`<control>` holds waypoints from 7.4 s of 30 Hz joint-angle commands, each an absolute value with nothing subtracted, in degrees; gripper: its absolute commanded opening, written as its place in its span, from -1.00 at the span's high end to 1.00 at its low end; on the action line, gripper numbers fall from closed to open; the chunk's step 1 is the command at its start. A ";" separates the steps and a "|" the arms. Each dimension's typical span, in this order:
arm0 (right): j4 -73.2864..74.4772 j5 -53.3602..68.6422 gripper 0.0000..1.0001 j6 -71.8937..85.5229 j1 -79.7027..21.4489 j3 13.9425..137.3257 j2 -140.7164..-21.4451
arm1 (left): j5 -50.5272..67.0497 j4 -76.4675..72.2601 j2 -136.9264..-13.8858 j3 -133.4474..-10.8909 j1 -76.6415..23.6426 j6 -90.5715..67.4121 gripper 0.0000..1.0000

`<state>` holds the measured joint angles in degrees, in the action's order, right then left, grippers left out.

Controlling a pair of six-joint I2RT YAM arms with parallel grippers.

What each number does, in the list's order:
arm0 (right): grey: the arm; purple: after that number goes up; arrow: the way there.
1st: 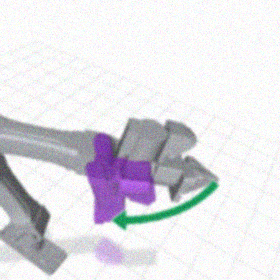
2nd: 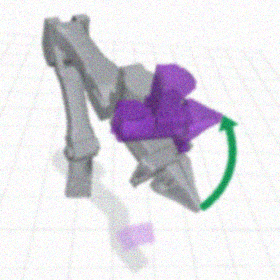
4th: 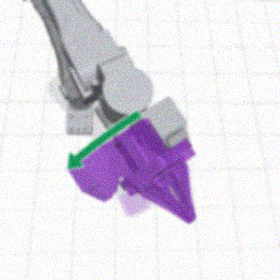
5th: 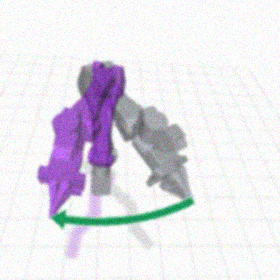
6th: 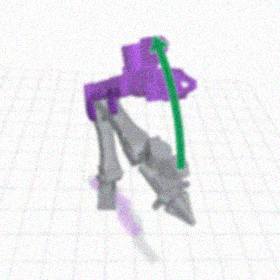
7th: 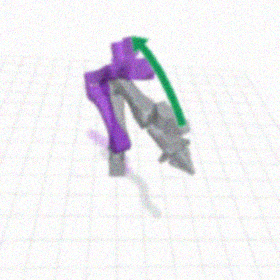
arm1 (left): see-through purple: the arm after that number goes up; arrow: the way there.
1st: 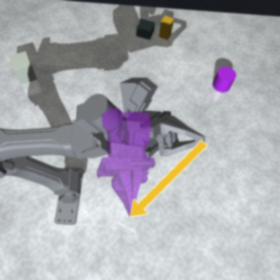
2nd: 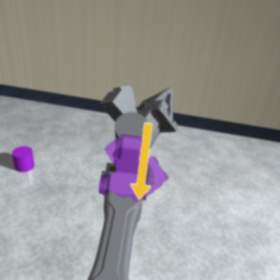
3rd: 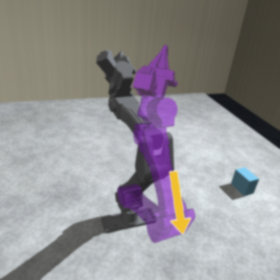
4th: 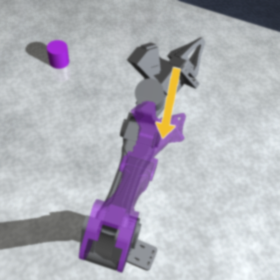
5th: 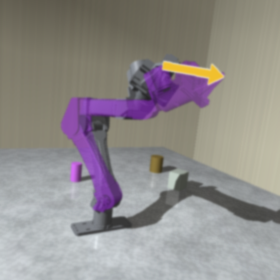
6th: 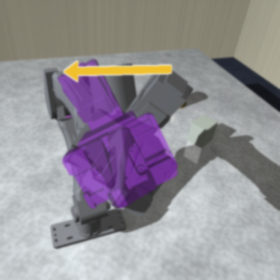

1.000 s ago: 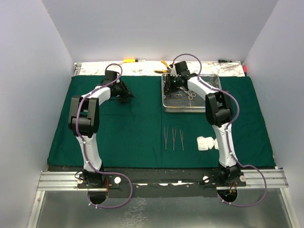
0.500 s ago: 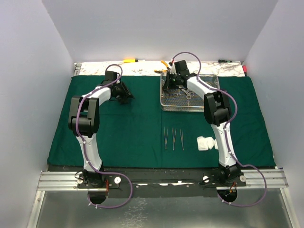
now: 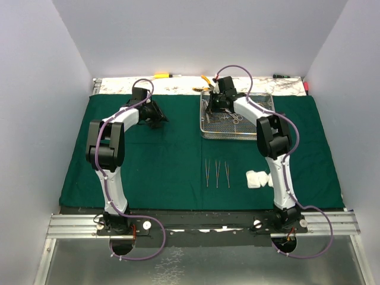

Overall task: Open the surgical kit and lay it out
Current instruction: Pick up the medical item from the container, then place the medical item in the surgical kit, then adjust the medical item in the surgical kit.

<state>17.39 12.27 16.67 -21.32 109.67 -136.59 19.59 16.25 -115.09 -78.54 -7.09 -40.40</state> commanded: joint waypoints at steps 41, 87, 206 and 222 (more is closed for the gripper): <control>6.26 33.14 0.99 44.27 -24.82 86.48 -107.35 | 5.44 22.94 -97.28 -74.24 -4.67 -35.80 0.06; 25.63 -43.83 0.99 59.86 -69.10 62.67 -100.28 | 10.43 23.11 -58.08 -41.16 -4.58 -30.51 0.04; -33.73 -1.38 0.99 60.12 -49.66 32.74 -88.67 | 18.59 14.75 -55.36 -36.22 -20.84 -34.03 0.03; -32.96 -0.35 0.99 63.37 -49.57 33.48 -89.27 | 4.02 5.18 -69.20 -36.57 -44.68 -42.14 0.03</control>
